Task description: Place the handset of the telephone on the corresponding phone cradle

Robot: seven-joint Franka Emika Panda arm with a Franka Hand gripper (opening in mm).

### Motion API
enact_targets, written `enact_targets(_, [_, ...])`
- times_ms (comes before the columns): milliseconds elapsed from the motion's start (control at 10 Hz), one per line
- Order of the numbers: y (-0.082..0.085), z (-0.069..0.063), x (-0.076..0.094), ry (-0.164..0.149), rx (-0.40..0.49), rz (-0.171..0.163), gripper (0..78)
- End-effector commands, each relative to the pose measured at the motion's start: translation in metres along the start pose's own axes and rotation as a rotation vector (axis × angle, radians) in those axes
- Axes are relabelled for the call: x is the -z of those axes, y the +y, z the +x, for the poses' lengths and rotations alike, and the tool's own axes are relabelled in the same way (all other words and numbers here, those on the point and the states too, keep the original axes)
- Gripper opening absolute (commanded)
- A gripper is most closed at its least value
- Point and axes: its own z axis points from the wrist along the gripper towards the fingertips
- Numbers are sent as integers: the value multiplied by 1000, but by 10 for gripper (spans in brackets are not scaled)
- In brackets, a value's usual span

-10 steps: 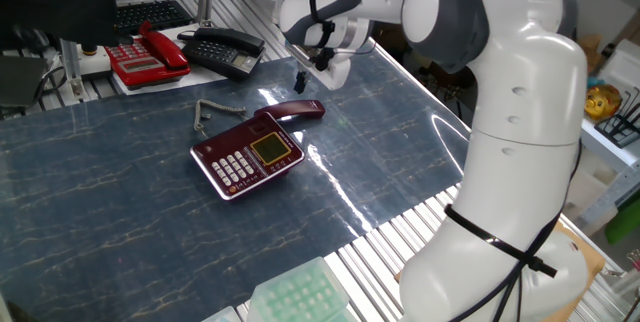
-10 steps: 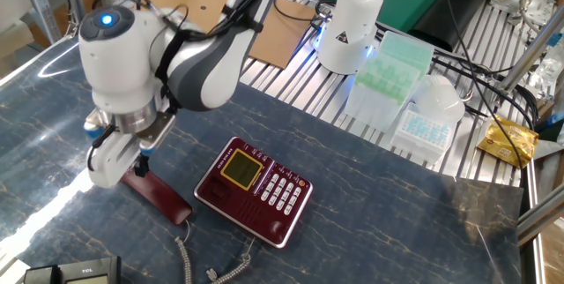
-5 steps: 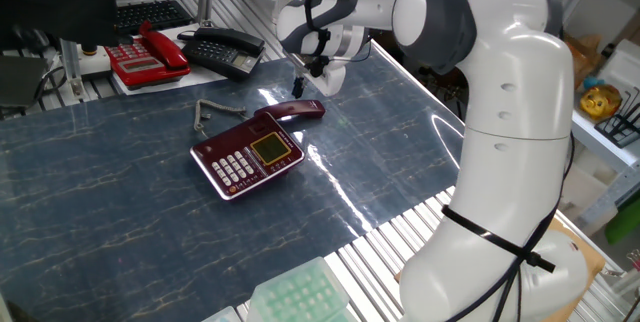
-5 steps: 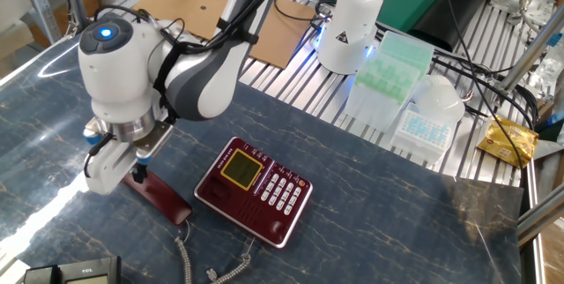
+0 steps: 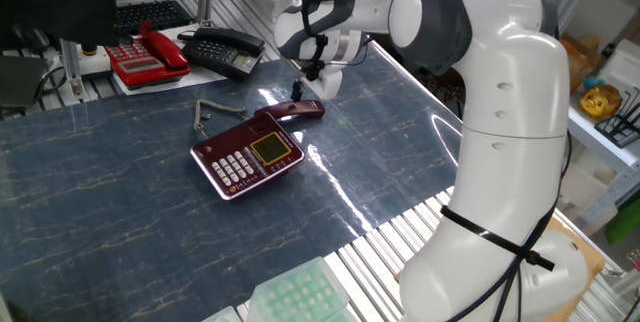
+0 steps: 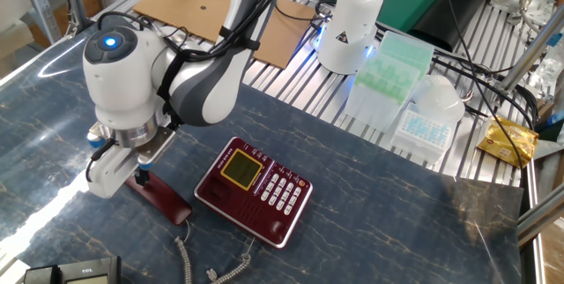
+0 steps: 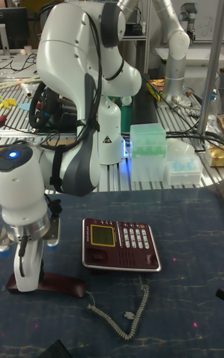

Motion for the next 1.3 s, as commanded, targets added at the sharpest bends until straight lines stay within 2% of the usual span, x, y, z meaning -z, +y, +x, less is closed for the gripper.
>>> enact_targets(100, [0, 0, 0, -11, -3, 13, 0])
enact_targets(200, [0, 0, 0, -11, -2, 13, 0])
enact_targets(300, [0, 0, 0, -11, -2, 13, 774])
enact_targets(1300, [0, 0, 0, -11, -2, 13, 774])
